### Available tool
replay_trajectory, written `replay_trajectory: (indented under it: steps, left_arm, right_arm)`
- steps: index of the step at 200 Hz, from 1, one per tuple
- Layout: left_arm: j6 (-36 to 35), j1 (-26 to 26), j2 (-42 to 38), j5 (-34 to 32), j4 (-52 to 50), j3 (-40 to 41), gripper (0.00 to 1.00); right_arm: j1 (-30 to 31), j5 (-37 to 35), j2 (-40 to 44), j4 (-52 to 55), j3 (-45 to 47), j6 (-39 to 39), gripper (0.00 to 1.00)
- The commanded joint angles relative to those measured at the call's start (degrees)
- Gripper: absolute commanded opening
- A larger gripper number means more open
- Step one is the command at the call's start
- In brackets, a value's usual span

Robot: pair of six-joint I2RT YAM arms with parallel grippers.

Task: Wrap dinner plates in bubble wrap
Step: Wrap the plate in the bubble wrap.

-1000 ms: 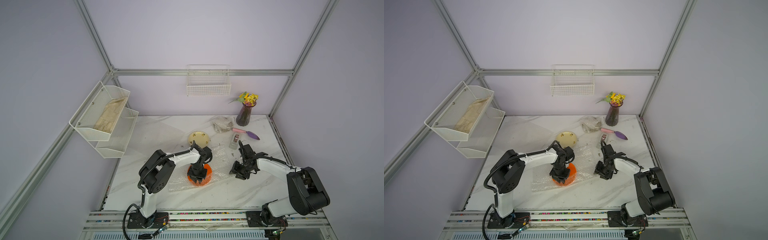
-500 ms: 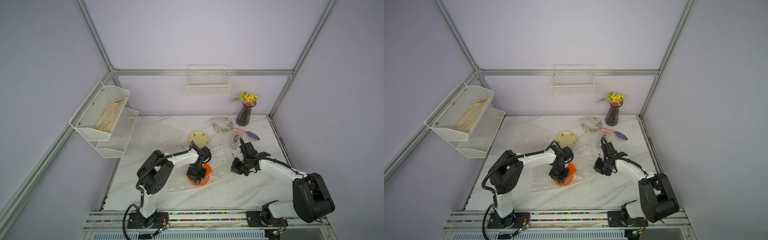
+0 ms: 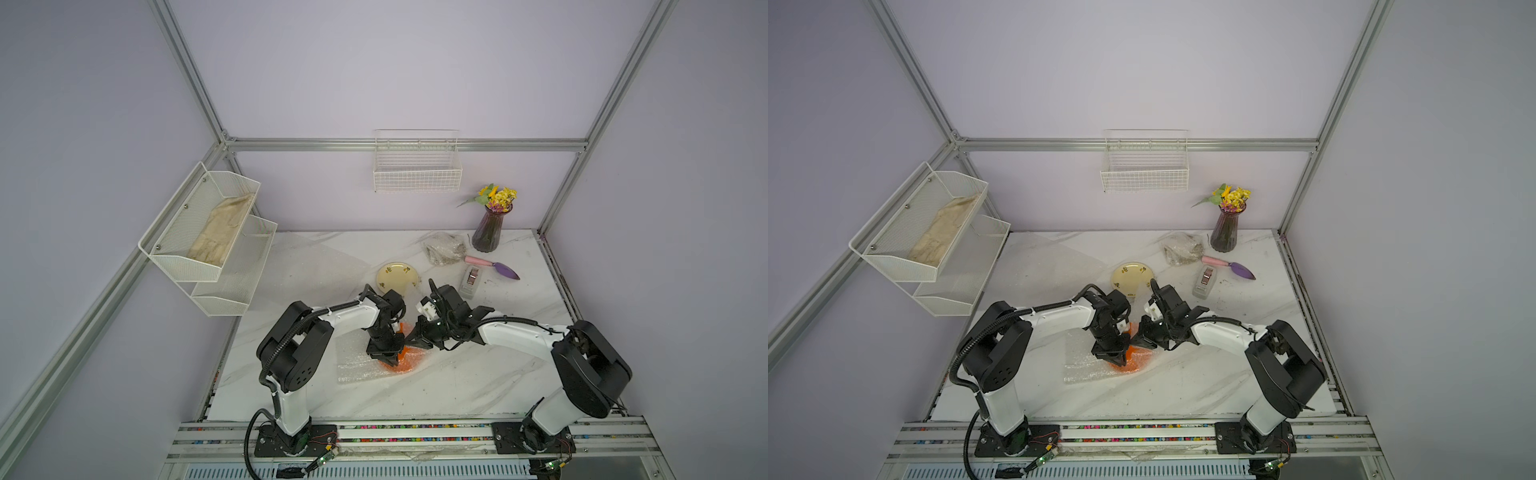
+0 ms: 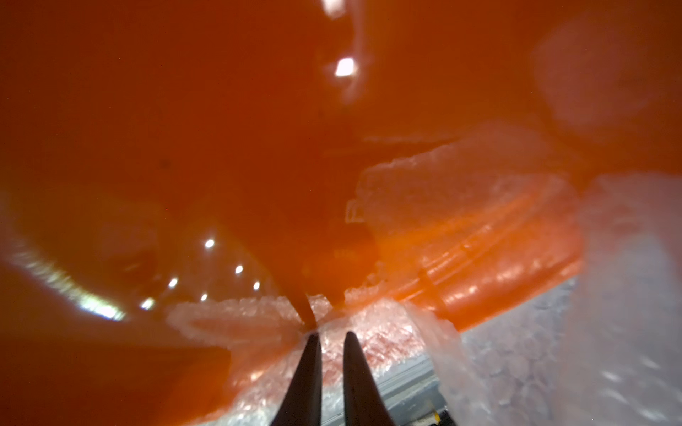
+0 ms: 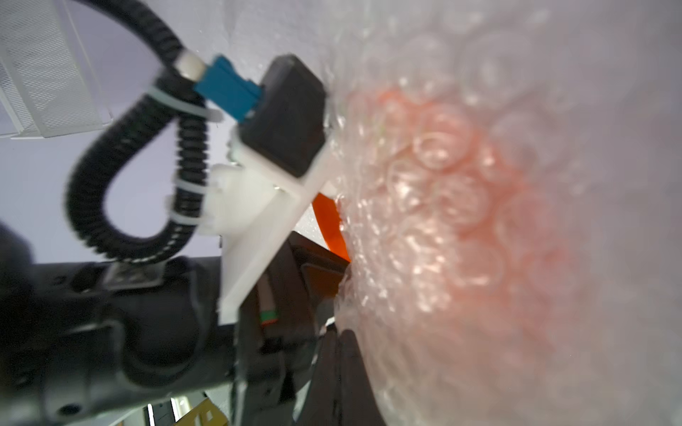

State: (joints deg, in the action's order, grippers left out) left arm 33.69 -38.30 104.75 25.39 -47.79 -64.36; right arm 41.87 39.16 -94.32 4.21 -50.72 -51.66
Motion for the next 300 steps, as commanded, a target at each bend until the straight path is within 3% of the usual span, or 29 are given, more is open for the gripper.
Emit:
replay_trajectory:
  steps: [1,32,89,140,169,204,225,248,271,300]
  left_arm:
    - [2.3,1.7,-0.7,3.2,10.8,4.3,0.13]
    - [5.4,3.5,-1.7,6.2,15.7,6.7,0.11]
    - [8.9,6.1,-5.8,3.6,16.5,9.8,0.03]
    - [9.5,6.2,-10.6,2.6,11.3,1.8,0.04]
    - [10.1,5.4,-6.6,3.8,10.3,-2.1,0.04]
    - [8.3,5.4,0.1,2.0,7.0,-0.8,0.04]
    - [6.1,5.5,1.8,-1.1,4.5,0.0,0.03]
    - [4.3,5.5,3.1,-2.8,2.8,0.3,0.03]
    - [3.2,5.5,3.5,-3.6,2.1,0.0,0.03]
    - [1.0,5.6,4.3,-5.4,0.0,-2.3,0.03]
  right_arm:
    - [1.0,3.7,-3.4,-3.2,0.7,-3.1,0.0]
    - [1.2,4.7,-5.7,-3.5,0.7,-3.7,0.0]
    - [3.7,10.1,-11.7,-0.9,-1.2,-2.0,0.0]
    - [3.7,7.2,-15.6,8.7,-2.8,3.4,0.0]
    - [3.7,6.8,-15.0,9.0,-3.7,4.1,0.0]
    - [3.6,6.4,-12.2,9.2,-5.0,4.5,0.0]
    - [2.4,6.2,-7.9,10.1,-5.5,3.7,0.18]
    - [0.2,5.8,-3.2,12.6,-4.4,4.0,0.26]
    - [-1.5,5.9,-0.7,15.1,-1.0,4.4,0.24]
    - [-2.0,0.5,-3.0,21.9,-1.2,8.8,0.14]
